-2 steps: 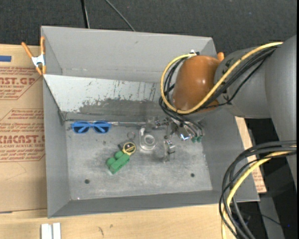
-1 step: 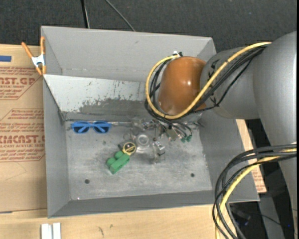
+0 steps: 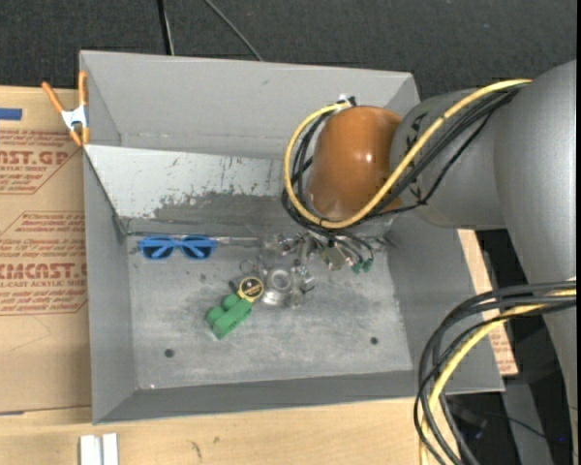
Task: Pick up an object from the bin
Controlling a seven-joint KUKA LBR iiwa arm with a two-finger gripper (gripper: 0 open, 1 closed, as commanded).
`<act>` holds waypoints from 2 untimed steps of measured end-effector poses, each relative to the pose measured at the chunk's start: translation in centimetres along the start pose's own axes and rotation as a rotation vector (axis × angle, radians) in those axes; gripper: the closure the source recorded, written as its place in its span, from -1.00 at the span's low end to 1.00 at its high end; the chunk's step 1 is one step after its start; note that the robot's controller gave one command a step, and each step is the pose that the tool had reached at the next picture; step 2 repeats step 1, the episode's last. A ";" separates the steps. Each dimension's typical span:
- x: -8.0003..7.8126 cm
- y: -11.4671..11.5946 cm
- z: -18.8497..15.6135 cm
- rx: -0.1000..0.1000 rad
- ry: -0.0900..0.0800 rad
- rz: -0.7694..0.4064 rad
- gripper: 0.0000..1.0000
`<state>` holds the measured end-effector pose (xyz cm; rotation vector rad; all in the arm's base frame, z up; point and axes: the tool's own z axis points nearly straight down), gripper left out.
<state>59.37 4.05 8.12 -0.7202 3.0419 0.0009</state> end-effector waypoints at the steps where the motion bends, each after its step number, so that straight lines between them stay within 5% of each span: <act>1: 0.4 0.1 0.5 -0.003 0.011 -0.001 -1.00; 2: 0.4 0.1 0.5 -0.003 0.011 -0.001 -1.00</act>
Offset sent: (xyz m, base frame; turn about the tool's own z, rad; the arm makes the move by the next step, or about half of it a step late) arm 0.0000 0.0000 0.0000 0.0000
